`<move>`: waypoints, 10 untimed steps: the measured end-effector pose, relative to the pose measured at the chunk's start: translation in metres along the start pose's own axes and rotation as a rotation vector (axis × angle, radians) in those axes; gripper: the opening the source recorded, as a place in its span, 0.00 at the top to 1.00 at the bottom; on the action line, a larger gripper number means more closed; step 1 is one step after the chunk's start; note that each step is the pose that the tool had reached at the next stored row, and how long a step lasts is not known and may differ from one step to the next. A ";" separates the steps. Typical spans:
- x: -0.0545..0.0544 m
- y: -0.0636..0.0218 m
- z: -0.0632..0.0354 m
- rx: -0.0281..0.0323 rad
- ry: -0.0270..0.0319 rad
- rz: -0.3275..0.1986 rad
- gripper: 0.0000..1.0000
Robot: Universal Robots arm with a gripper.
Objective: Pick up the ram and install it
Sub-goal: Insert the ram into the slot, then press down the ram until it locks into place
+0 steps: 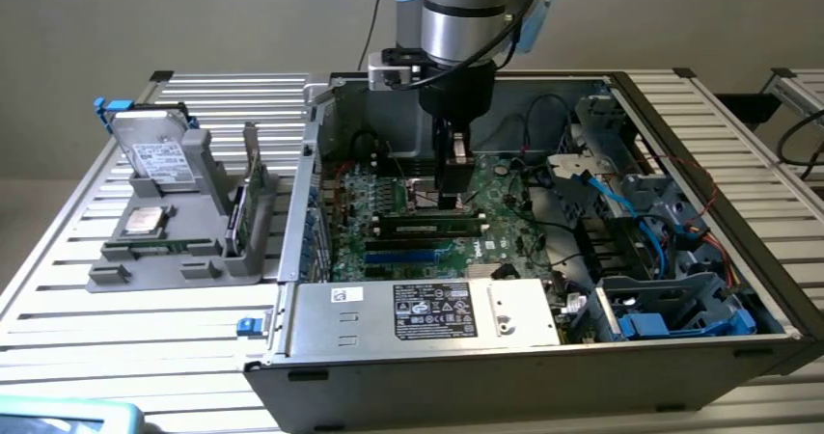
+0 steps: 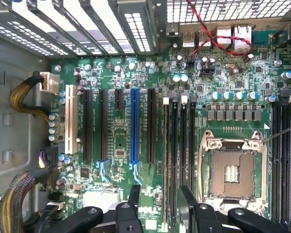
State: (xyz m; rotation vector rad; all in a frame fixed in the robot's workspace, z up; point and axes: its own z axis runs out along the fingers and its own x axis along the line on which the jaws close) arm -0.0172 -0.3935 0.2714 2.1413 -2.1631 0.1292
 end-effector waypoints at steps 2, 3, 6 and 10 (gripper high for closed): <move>0.000 0.0000 0.0000 0.0014 0.0001 0.000 0.55; 0.000 0.0000 -0.0001 0.0014 0.0001 0.000 0.55; 0.000 0.0001 -0.0001 0.0014 0.0002 0.000 0.55; 0.000 0.0000 -0.0001 0.0014 0.0001 0.000 0.55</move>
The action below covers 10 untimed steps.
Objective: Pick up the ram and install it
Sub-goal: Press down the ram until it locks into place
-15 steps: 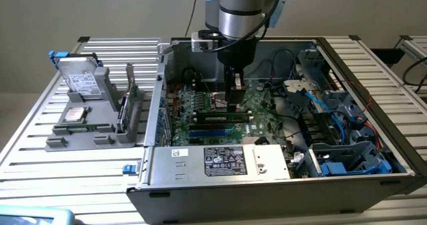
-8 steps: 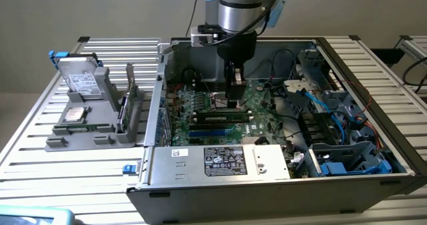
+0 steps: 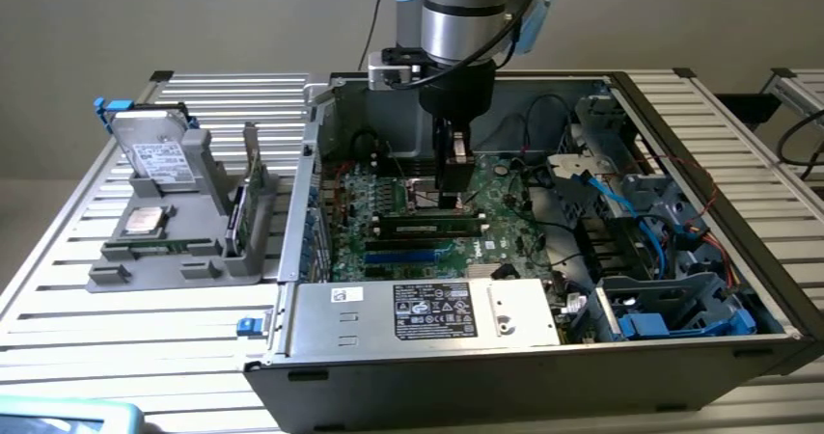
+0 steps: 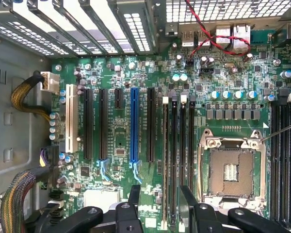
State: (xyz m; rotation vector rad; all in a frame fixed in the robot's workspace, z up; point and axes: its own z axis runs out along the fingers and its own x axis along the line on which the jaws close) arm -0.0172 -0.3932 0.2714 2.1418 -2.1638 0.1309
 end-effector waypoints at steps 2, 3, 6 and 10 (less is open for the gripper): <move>0.000 0.0000 0.0000 0.0000 0.0000 0.000 0.55; 0.000 0.0000 0.0000 0.0000 0.0000 0.000 0.55; 0.000 0.0000 0.0000 0.0000 0.0000 0.000 0.55; 0.000 0.0001 0.0000 -0.0005 0.0004 0.000 0.55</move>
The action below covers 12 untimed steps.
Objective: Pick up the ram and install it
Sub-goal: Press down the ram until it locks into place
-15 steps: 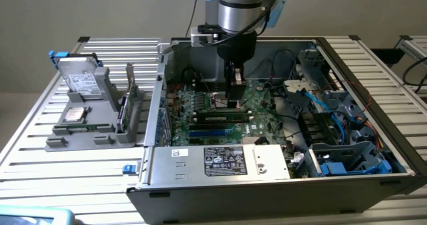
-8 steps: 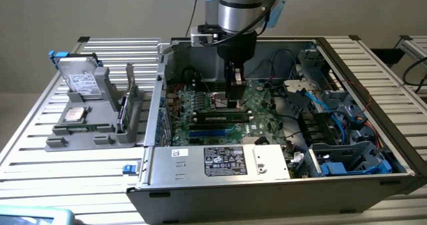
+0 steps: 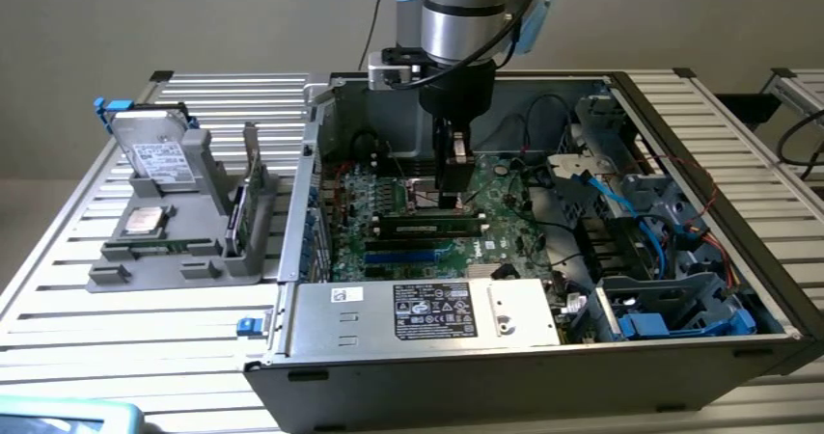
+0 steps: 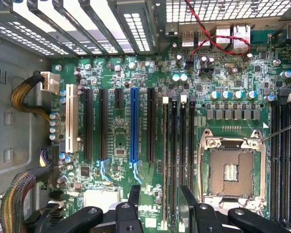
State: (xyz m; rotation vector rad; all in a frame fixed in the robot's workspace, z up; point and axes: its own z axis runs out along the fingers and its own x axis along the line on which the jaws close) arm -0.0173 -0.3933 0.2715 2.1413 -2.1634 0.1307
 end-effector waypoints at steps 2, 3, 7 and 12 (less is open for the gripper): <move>0.000 0.0000 0.0000 -0.0001 0.0002 0.000 0.57; 0.000 0.0000 0.0000 -0.0001 0.0001 0.000 0.64; 0.000 -0.0001 0.0001 -0.0001 0.0000 0.000 0.76; 0.000 -0.0001 0.0004 -0.0001 0.0000 0.000 0.89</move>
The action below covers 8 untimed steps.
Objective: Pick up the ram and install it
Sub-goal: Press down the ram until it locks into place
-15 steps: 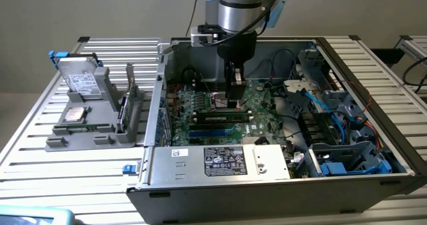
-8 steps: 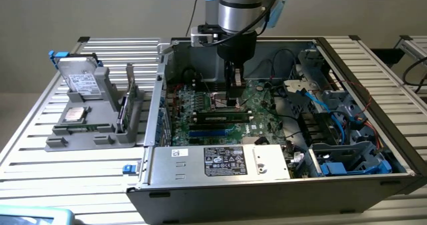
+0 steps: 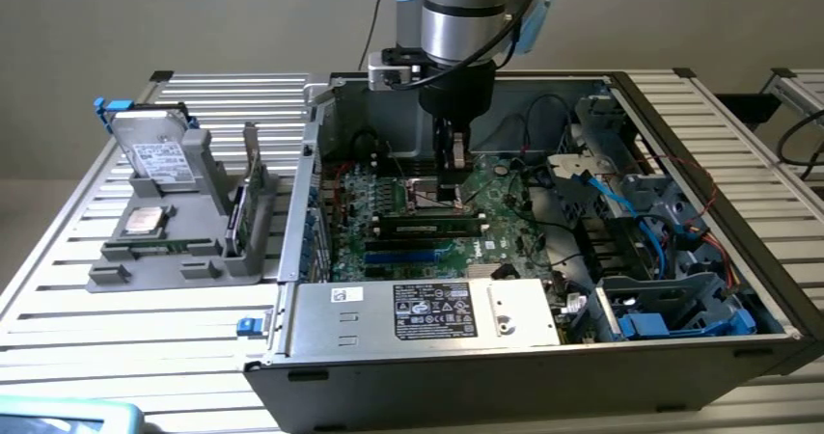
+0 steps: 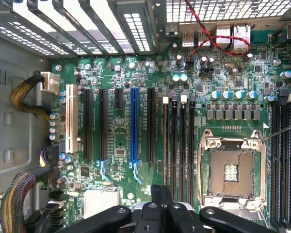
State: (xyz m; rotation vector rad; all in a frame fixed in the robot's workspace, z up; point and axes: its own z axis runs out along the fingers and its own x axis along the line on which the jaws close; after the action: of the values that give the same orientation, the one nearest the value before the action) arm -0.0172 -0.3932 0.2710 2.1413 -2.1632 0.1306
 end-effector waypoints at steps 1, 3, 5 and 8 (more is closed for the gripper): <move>0.000 0.0000 0.0000 0.0000 0.0000 0.000 0.89; 0.000 -0.0001 0.0014 -0.0001 -0.0002 0.000 0.89; 0.000 0.0000 0.0050 -0.0003 0.0000 0.000 0.89; 0.000 -0.0015 0.0104 -0.0003 0.0000 -0.001 0.89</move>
State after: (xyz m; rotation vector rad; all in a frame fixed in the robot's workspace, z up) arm -0.0158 -0.3942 0.2606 2.1421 -2.1621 0.1303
